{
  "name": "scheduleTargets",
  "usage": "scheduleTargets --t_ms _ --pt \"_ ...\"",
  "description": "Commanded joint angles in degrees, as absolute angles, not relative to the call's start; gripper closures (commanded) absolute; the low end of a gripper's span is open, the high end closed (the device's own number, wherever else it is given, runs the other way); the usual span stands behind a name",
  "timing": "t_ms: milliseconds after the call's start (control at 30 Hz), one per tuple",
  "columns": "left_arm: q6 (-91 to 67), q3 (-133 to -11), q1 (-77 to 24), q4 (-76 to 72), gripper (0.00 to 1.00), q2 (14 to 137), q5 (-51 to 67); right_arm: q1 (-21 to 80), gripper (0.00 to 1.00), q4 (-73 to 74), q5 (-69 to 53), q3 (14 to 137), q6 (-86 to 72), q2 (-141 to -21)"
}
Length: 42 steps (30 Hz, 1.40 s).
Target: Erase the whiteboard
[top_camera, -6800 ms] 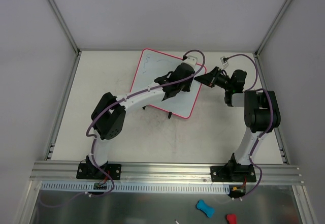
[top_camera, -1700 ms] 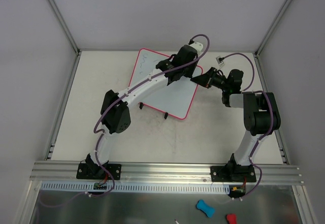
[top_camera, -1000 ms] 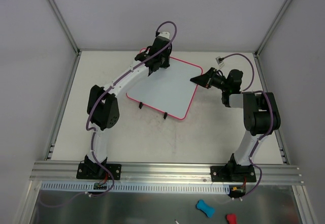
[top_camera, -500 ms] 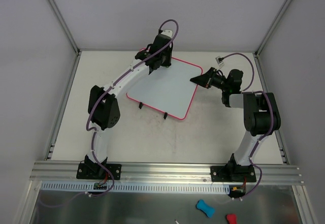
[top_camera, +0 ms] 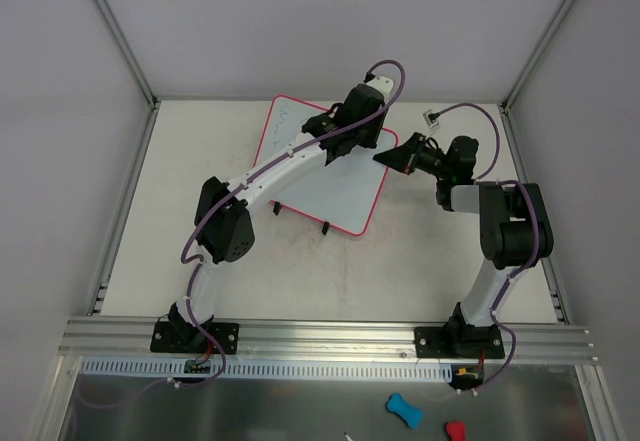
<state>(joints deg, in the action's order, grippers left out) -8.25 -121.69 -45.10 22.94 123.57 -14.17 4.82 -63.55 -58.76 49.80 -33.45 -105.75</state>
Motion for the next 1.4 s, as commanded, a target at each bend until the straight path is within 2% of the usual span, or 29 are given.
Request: scheduleTargets --t_ms 0,200,600,933,1367 --pt "-7.91 -123.05 -45.97 22.33 1.0 125.33 -15.47 6.68 1.0 -68.91 -63.63 50.01 -30.41 -102.83" --pt "-10.1 -121.56 -43.95 22.32 1.0 124.02 -16.87 6.68 1.0 -68.91 -63.63 49.92 -30.41 -102.75" --pt "-14.58 -115.32 -33.76 22.33 1.0 121.55 -17.84 6.68 1.0 -68.99 -63.63 49.75 -30.41 -102.39" --pt "-14.85 -112.59 -32.7 22.41 1.0 119.1 -20.3 6.77 1.0 -68.91 -63.63 49.66 -30.32 -102.22" --pt "-18.02 -105.82 -23.74 22.41 1.0 116.98 -15.47 6.68 1.0 -68.99 -63.72 49.57 -30.32 -102.04"
